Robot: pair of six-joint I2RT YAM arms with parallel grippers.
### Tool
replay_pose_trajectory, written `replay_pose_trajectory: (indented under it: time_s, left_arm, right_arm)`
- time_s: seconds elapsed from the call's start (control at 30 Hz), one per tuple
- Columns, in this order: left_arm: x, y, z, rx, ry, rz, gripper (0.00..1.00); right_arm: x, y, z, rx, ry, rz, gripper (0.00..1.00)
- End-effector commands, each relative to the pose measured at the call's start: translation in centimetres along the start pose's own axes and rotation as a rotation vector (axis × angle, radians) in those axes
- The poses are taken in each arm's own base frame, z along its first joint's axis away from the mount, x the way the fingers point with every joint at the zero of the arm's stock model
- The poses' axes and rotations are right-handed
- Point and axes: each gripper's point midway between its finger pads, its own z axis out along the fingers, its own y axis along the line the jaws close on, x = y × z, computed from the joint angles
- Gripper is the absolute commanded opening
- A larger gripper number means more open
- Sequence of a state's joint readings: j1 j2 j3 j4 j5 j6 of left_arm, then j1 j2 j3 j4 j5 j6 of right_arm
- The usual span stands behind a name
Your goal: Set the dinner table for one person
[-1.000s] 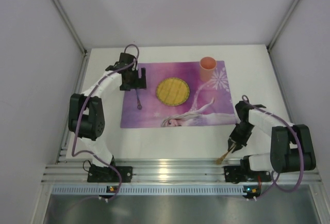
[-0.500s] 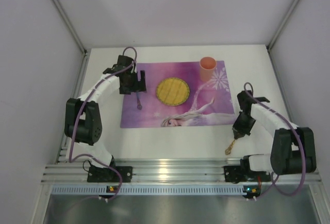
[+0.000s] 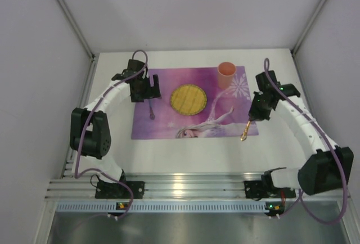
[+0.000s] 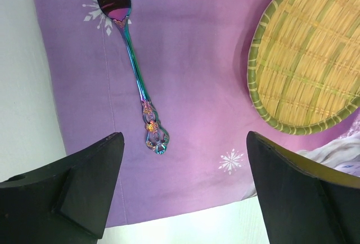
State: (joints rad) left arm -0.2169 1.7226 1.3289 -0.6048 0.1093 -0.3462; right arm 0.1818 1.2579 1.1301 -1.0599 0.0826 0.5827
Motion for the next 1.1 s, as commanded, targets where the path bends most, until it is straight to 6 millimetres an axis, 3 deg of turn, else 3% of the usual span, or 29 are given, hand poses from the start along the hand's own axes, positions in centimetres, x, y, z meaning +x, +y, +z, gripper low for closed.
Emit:
replay_pose_trajectory:
  time_s: [0.0,0.03,0.13,0.3,0.5,0.7,0.8,0.83,0.93,1.07]
  left_arm:
    - [-3.9,-1.4,-3.4,0.031,-0.167,-0.019,0.96]
    - [-4.0,-1.4,-3.7,0.031,-0.176,-0.022,0.98]
    - [-4.2,-1.4,-4.2,0.029,-0.185,-0.021,0.98]
    - [-3.3,-0.8,-5.0,0.004,-0.177,-0.014,0.98]
    - [-1.7,0.3,-5.8,-0.029,-0.177,0.000,0.98]
    - [-0.7,0.8,-6.5,-0.044,-0.170,0.009,0.98]
    - [-0.6,0.9,-6.4,-0.046,-0.164,0.010,0.98]
    - [-0.6,0.9,-6.4,-0.043,-0.163,0.011,0.98]
    - [-0.7,0.7,-6.4,-0.036,-0.159,0.011,0.98]
    - [-0.9,0.5,-6.3,-0.031,-0.156,0.013,0.98]
  right_arm:
    - [0.1,6.7,1.2,-0.153,0.066,-0.185,0.00]
    - [-0.1,8.3,0.9,-0.173,0.059,-0.240,0.00]
    - [-0.4,10.7,2.8,-0.192,0.082,-0.284,0.00]
    - [-0.9,13.1,6.0,-0.163,0.120,-0.343,0.00]
    - [-2.2,15.2,8.9,-0.133,0.121,-0.387,0.00]
    - [-2.7,16.1,11.3,-0.095,0.131,-0.413,0.00]
    - [-2.9,16.0,12.1,-0.063,0.130,-0.420,0.14]
    - [-2.8,16.0,12.2,-0.057,0.133,-0.421,0.25]
    - [-3.1,16.1,11.9,-0.053,0.120,-0.430,0.39]
    - [-3.5,16.4,10.3,-0.067,0.089,-0.429,0.45]
